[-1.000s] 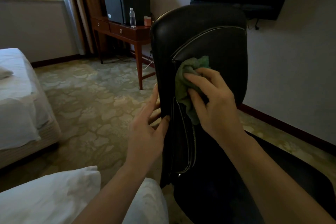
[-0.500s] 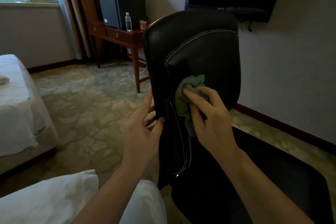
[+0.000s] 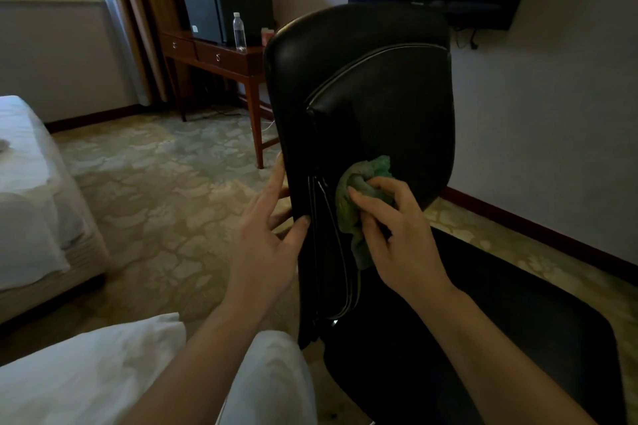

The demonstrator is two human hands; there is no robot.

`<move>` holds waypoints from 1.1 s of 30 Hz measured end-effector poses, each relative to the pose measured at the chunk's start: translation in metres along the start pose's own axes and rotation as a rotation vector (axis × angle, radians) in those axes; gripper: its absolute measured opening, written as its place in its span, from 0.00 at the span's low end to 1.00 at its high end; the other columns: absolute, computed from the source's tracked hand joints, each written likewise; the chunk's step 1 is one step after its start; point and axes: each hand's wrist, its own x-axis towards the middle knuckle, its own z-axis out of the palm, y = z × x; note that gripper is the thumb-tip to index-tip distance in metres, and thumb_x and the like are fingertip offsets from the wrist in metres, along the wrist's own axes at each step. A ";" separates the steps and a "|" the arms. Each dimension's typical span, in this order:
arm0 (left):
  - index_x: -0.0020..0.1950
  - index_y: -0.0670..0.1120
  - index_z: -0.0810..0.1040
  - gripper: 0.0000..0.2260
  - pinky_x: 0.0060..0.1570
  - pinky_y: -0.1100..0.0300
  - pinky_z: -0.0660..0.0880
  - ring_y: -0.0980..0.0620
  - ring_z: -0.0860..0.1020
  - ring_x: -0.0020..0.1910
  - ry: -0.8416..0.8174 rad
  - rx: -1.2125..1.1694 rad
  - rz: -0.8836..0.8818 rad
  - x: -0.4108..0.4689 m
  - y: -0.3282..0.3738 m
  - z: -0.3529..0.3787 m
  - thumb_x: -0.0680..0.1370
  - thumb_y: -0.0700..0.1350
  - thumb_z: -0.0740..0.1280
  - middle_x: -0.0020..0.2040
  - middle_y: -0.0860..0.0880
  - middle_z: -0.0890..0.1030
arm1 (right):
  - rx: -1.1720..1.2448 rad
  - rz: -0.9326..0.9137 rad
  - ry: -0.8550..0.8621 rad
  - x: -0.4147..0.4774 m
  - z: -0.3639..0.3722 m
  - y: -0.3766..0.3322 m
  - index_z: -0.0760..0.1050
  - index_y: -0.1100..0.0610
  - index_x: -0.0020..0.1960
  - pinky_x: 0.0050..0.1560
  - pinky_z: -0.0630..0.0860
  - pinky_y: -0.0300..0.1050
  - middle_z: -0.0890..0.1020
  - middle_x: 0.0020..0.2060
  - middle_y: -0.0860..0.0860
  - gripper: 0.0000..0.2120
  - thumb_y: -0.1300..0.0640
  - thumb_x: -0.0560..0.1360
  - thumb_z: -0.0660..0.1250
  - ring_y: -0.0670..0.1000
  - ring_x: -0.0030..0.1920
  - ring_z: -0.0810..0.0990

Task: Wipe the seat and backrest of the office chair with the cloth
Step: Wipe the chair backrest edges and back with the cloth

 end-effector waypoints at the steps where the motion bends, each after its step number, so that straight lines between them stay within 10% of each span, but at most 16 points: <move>1: 0.75 0.71 0.60 0.38 0.60 0.51 0.80 0.54 0.80 0.62 -0.004 -0.003 0.002 0.000 0.000 0.000 0.79 0.34 0.69 0.64 0.56 0.79 | -0.004 0.003 0.007 0.000 -0.002 0.000 0.77 0.57 0.67 0.64 0.75 0.46 0.72 0.64 0.55 0.17 0.66 0.79 0.65 0.51 0.64 0.74; 19: 0.75 0.75 0.51 0.41 0.55 0.68 0.78 0.63 0.78 0.60 -0.047 0.099 0.052 -0.002 -0.008 -0.001 0.80 0.38 0.68 0.63 0.53 0.77 | -0.052 -0.001 0.028 0.013 0.006 -0.008 0.77 0.56 0.67 0.67 0.72 0.41 0.72 0.65 0.56 0.17 0.64 0.79 0.65 0.51 0.64 0.73; 23: 0.76 0.75 0.49 0.42 0.59 0.56 0.80 0.59 0.79 0.61 -0.046 0.113 0.046 -0.002 -0.010 0.003 0.81 0.37 0.67 0.63 0.52 0.76 | 0.010 0.058 0.075 0.012 0.000 -0.009 0.78 0.58 0.66 0.63 0.70 0.29 0.75 0.62 0.54 0.17 0.67 0.78 0.66 0.43 0.61 0.74; 33: 0.79 0.69 0.50 0.40 0.53 0.56 0.82 0.59 0.79 0.59 -0.031 0.117 0.045 -0.003 -0.012 0.006 0.81 0.36 0.65 0.63 0.53 0.75 | 0.014 -0.050 0.064 0.057 0.001 -0.027 0.77 0.57 0.67 0.67 0.73 0.45 0.71 0.66 0.55 0.16 0.62 0.79 0.66 0.52 0.67 0.72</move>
